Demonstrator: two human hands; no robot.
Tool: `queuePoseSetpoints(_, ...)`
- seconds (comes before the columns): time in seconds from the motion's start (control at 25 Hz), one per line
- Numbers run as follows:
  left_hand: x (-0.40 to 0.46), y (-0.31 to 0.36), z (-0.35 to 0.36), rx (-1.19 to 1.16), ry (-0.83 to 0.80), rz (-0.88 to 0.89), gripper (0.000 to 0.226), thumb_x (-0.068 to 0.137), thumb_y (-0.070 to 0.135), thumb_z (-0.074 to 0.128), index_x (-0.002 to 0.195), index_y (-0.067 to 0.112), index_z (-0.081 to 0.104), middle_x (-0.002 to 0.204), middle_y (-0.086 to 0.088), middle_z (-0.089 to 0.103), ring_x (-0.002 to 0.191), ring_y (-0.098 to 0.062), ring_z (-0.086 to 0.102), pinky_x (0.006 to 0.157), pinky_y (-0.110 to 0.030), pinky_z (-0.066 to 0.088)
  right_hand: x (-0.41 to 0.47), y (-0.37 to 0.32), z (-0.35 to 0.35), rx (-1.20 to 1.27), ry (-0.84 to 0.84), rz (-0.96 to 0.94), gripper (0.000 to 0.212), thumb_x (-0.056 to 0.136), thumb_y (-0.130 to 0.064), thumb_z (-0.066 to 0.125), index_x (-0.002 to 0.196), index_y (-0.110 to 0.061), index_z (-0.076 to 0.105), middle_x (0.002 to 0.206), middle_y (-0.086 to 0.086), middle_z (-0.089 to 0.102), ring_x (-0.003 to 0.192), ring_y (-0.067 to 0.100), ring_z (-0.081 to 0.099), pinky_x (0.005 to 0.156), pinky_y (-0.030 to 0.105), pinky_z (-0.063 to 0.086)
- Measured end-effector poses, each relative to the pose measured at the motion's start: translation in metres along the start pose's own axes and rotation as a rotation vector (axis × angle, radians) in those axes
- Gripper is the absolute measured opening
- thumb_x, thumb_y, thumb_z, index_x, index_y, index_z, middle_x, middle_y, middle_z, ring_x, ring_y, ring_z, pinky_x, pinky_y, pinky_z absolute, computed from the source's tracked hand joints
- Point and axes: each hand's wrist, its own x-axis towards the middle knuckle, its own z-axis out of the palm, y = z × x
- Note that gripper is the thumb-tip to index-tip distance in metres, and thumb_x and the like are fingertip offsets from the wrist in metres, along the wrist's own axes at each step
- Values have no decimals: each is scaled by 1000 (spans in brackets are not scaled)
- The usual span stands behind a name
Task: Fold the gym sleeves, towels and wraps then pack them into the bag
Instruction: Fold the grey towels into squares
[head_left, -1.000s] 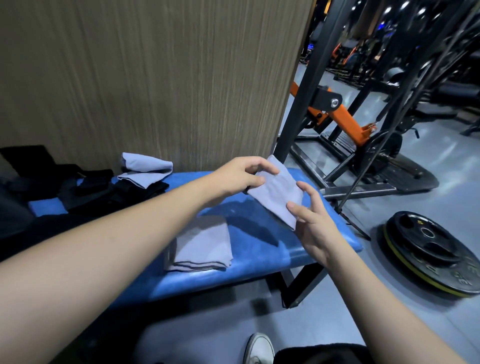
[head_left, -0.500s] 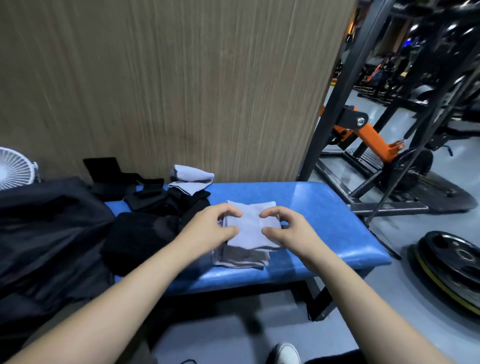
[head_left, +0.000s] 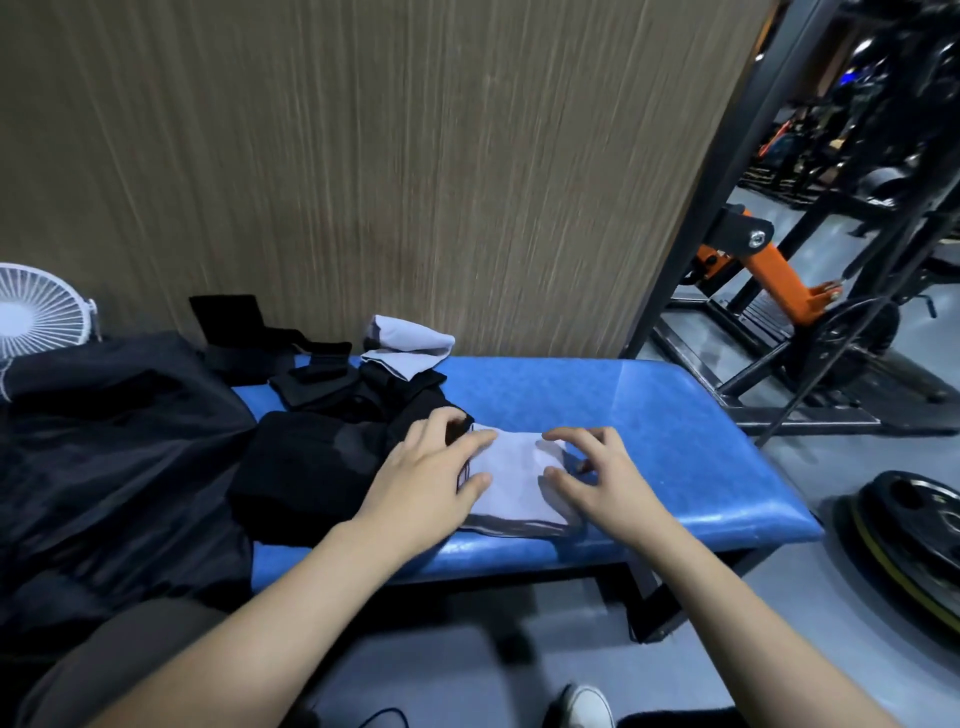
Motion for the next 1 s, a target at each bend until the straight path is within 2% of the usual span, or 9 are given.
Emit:
queuePoseSetpoints(0.08, -1, 0, 2, 139, -26, 94, 58, 97, 56, 34, 152, 40, 29, 164, 11, 8, 151, -14, 6, 120, -33, 15, 0, 1, 0, -47, -15, -23, 37, 87, -26, 72, 121, -36, 63, 117, -5, 42, 95, 4, 55, 89, 15, 42)
queuePoseSetpoints(0.16, -1, -1, 6, 240, -145, 115, 64, 97, 61, 19, 157, 38, 14, 166, 12, -5, 152, -11, -10, 123, -35, -1, -3, 3, 5, -77, -95, -21, 39, 88, -23, 71, 124, -33, 61, 117, -5, 42, 95, 8, 56, 87, 14, 41)
queuePoseSetpoints(0.28, 0, -2, 7, 313, -282, 55, 63, 102, 58, 19, 158, 34, 2, 167, 7, -5, 153, -13, -10, 123, -40, -9, -3, 2, 13, -81, -161, 31, 42, 90, -26, 68, 130, -34, 56, 116, -9, 45, 96, 4, 54, 80, 9, 40)
queuePoseSetpoints(0.44, -6, 9, 0, 508, -256, 55, 63, 104, 50, 20, 159, 20, 8, 167, -6, 0, 153, -22, -5, 122, -44, -12, -1, -9, 21, -59, -166, 55, 42, 89, -25, 68, 129, -32, 57, 114, -7, 46, 91, 5, 55, 77, 5, 41)
queuePoseSetpoints(0.64, -19, 11, -9, 556, -243, 55, 62, 105, 36, 24, 157, 6, 12, 167, -10, 0, 153, -25, -1, 120, -43, -14, -2, -26, 35, -32, -188, 38, 40, 88, -25, 68, 125, -32, 58, 113, -4, 46, 88, 7, 55, 74, 5, 41)
queuePoseSetpoints(0.8, -18, 2, -23, 384, -238, 48, 58, 102, 39, 36, 154, 16, 28, 165, -2, 16, 150, -19, 14, 123, -40, -8, -1, -35, 34, -9, -207, 34, 35, 88, -29, 67, 120, -37, 58, 112, -5, 46, 88, 5, 54, 73, 9, 43)
queuePoseSetpoints(0.88, -4, -1, -39, 252, -159, 31, 48, 98, 38, 44, 144, 25, 45, 152, 4, 38, 139, -17, 35, 121, -36, 12, 2, -35, 28, -16, -162, 29, 31, 86, -31, 68, 115, -41, 60, 110, -5, 49, 92, 6, 56, 79, 13, 42)
queuePoseSetpoints(0.96, 24, -14, -59, 155, -124, -54, 34, 96, 29, 49, 129, 30, 56, 133, 8, 54, 123, -18, 50, 103, -34, 38, 6, -32, 22, -11, -116, 35, 30, 85, -31, 70, 111, -42, 60, 109, -5, 51, 92, 8, 59, 83, 18, 44)
queuePoseSetpoints(1.0, 41, -24, -65, 140, -158, -107, 31, 94, 24, 51, 123, 30, 59, 125, 8, 59, 118, -18, 54, 95, -34, 45, 7, -30, 21, -3, -116, 38, 32, 84, -30, 71, 111, -43, 60, 110, -6, 50, 91, 8, 60, 84, 19, 46)
